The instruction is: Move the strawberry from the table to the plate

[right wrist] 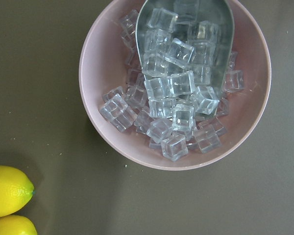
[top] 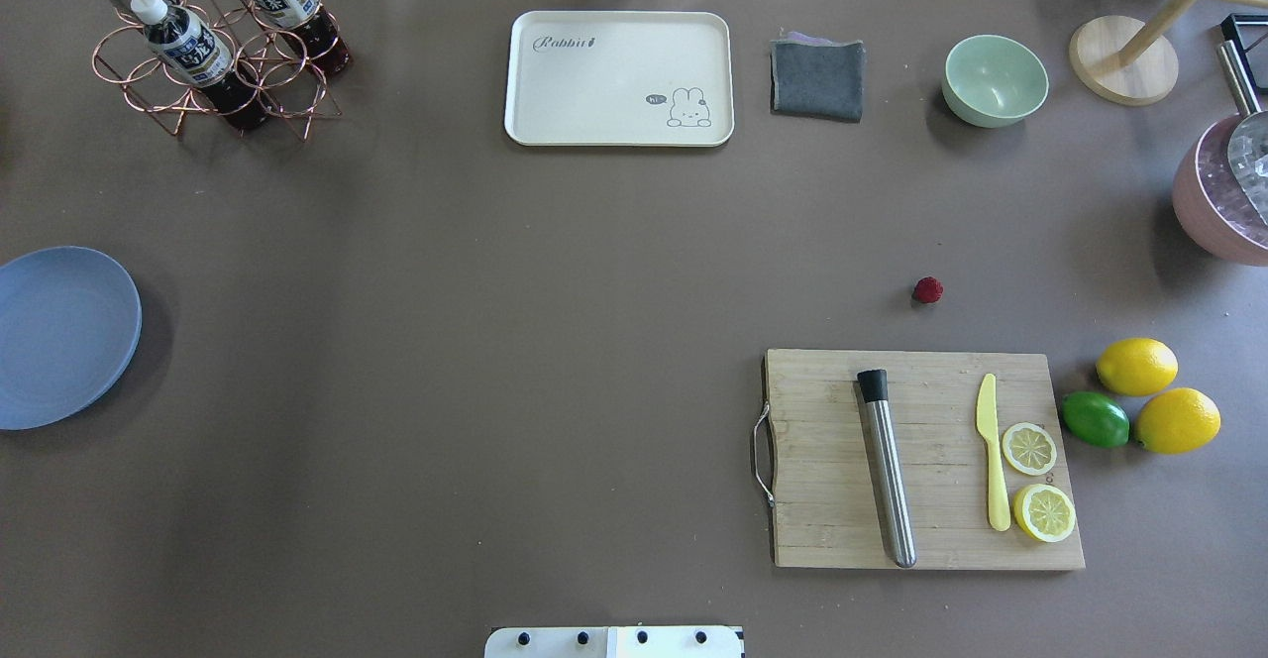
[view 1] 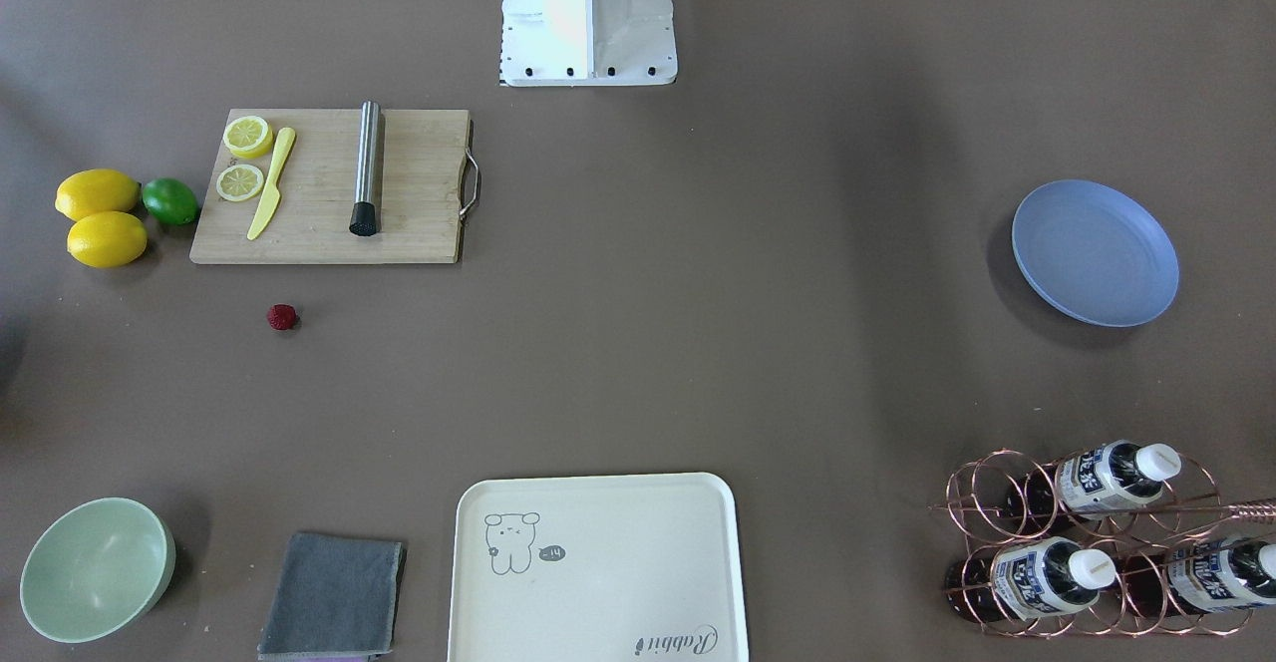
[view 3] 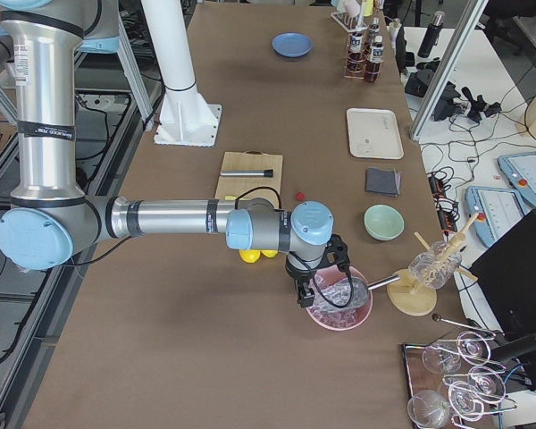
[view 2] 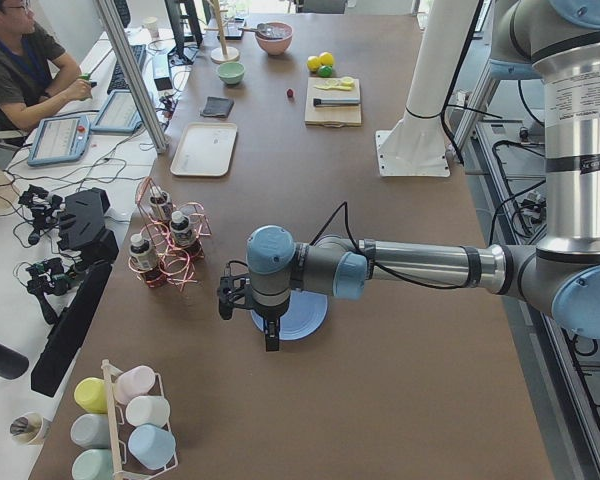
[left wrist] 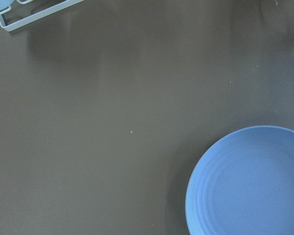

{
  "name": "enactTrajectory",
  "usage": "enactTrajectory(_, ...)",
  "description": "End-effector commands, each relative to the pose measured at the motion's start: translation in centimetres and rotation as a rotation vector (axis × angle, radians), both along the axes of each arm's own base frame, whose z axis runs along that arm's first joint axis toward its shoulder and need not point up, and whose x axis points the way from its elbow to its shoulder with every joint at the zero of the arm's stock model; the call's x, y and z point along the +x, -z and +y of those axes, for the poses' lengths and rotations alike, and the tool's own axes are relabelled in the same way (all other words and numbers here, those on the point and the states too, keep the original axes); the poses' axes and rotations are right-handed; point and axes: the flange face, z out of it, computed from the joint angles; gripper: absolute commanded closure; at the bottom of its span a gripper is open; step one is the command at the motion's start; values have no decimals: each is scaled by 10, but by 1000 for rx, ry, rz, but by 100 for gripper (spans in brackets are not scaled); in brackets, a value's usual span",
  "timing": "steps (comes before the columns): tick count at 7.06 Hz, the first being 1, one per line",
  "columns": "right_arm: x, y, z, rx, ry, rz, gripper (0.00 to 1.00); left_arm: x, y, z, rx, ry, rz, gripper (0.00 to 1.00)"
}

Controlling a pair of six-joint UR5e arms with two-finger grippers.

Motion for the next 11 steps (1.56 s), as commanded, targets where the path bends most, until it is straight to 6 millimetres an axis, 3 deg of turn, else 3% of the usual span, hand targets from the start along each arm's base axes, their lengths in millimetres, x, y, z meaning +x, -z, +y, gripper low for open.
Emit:
enactTrajectory(1, 0, 0, 0, 1, 1, 2, 0, 0, -5, 8, 24, -26, -3, 2)
enactTrajectory(5, -6, 3, -2, 16, 22, -4, 0, 2, -6, 7, 26, -32, -5, 2)
enactTrajectory(6, -17, 2, -2, 16, 46, -1, 0, 2, -3, 7, 36, -34, -5, 2)
enactTrajectory(11, -18, 5, -3, 14, 40, -3, 0, 3, -1, 3, 49, -31, -1, 2)
